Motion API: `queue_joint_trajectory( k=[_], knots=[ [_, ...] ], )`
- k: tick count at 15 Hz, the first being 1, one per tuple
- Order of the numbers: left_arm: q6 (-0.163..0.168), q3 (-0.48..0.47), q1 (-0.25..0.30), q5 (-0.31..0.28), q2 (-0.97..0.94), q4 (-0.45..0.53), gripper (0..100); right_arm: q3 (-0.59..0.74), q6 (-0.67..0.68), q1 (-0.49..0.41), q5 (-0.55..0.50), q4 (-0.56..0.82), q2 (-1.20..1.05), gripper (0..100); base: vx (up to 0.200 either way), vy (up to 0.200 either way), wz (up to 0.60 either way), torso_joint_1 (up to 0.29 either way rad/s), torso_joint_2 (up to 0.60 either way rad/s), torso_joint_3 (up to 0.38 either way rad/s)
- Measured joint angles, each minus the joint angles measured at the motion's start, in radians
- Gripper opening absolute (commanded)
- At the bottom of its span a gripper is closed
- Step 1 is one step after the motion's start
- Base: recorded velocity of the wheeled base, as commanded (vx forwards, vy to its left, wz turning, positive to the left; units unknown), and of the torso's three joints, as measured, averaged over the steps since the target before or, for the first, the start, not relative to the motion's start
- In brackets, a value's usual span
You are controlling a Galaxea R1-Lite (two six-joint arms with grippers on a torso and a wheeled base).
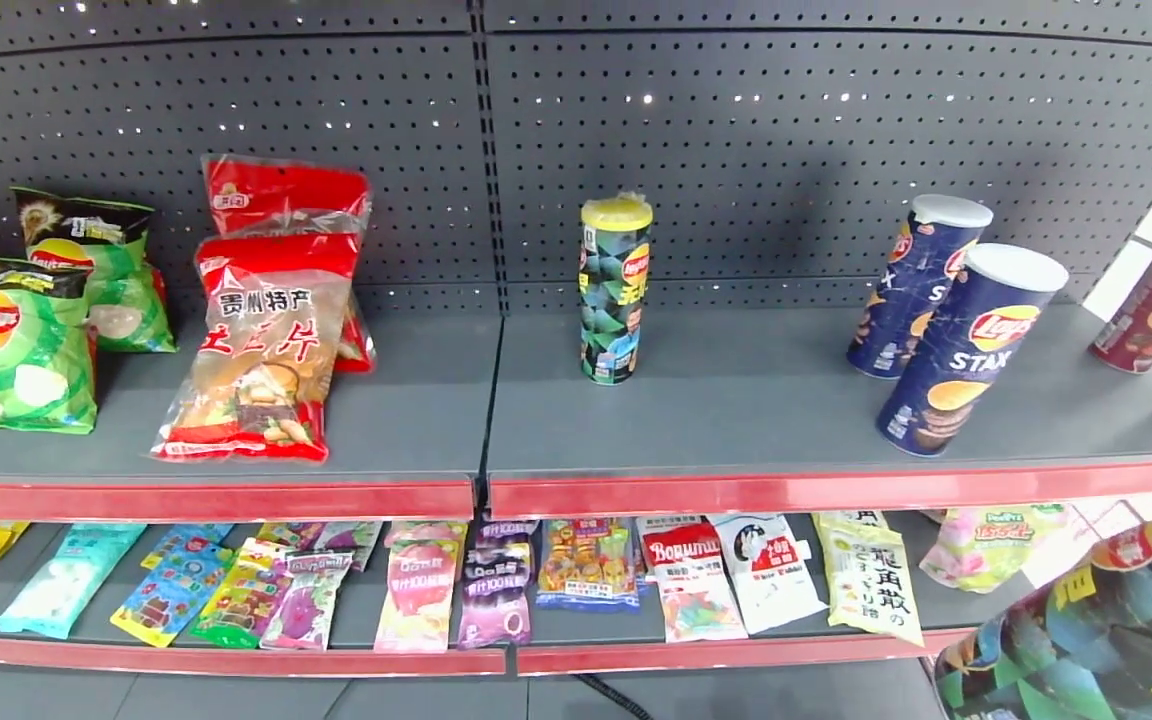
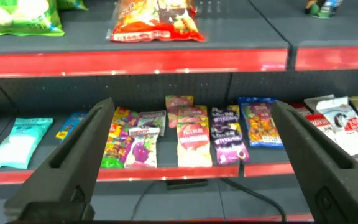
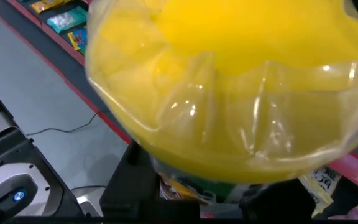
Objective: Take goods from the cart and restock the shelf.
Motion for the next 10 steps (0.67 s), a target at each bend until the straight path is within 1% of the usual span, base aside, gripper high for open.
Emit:
queue_joint_trajectory(
  k=[3, 10],
  knots=[
    [0.000, 0.000, 0.000, 0.000, 0.000, 0.000, 100, -0.005, -0.001, 0.006, -0.002, 0.001, 0.004, 0, 0.200, 0.000, 0.00, 0.012, 0.01, -0.002],
    [-0.006, 0.000, 0.000, 0.000, 0.000, 0.000, 100, -0.008, -0.007, 0.012, 0.006, 0.001, 0.008, 0, 0.000, 0.000, 0.00, 0.000, 0.00, 0.000]
  ],
)
